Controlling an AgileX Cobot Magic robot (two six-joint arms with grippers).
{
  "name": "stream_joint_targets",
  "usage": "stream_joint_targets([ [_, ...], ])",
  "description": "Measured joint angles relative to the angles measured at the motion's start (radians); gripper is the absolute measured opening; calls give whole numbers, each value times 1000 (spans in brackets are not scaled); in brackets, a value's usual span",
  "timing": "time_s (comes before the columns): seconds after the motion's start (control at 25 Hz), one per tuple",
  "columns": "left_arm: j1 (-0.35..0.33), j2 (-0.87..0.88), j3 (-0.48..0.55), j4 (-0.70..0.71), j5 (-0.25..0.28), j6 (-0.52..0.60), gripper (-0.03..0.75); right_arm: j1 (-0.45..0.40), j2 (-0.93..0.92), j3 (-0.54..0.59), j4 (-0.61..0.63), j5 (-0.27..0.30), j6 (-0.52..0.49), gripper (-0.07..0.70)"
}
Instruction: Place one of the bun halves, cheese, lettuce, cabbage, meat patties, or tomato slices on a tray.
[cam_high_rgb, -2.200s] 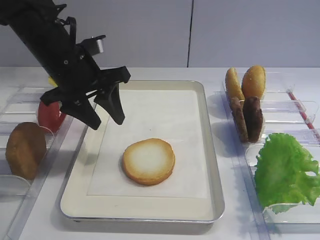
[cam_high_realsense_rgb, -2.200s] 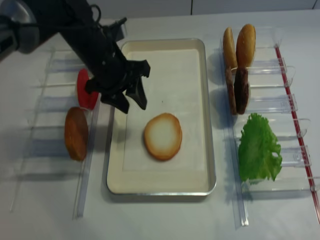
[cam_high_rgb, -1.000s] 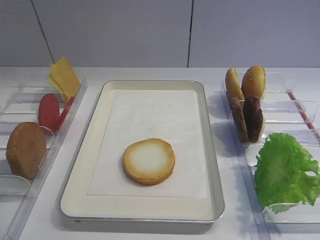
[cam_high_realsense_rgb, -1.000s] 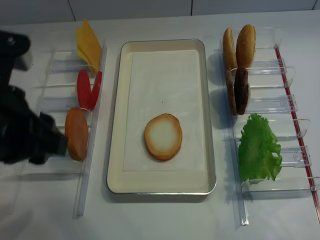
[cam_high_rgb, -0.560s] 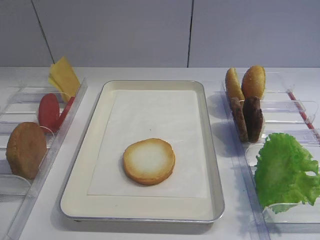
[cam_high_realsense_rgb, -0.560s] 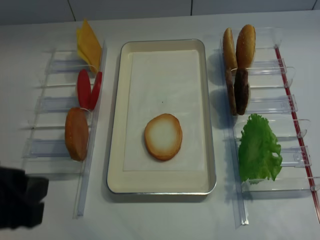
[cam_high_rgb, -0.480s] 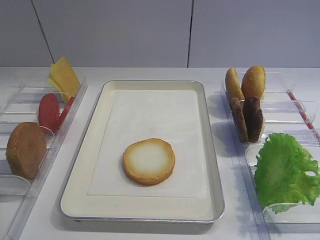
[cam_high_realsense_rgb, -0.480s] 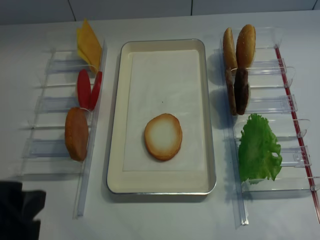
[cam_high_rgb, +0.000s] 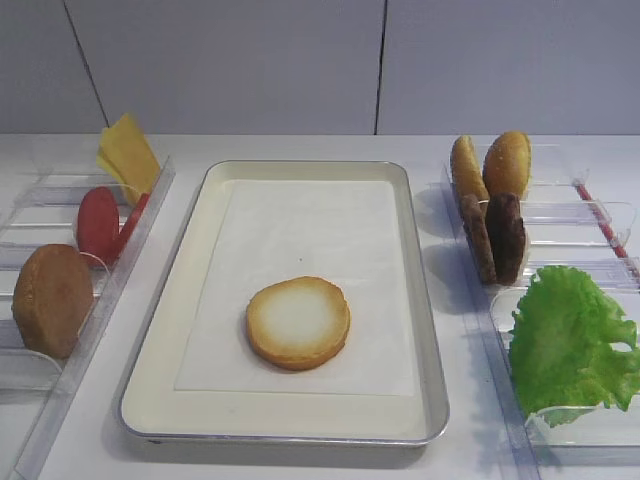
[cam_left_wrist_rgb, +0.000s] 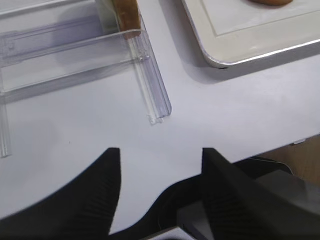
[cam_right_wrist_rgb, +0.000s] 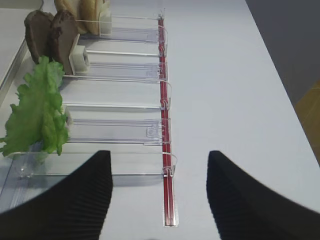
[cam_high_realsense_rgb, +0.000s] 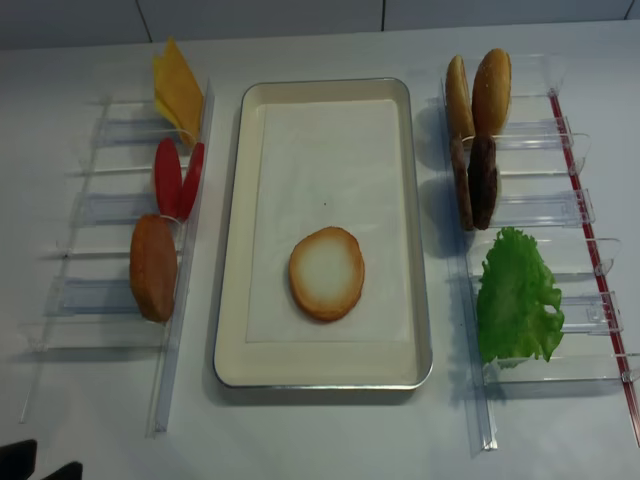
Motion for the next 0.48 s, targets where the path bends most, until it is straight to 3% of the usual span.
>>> stream_joint_targets([
  [0.48, 0, -228, 11, -19, -6, 47, 326, 0, 0, 0, 0, 0, 0, 430],
])
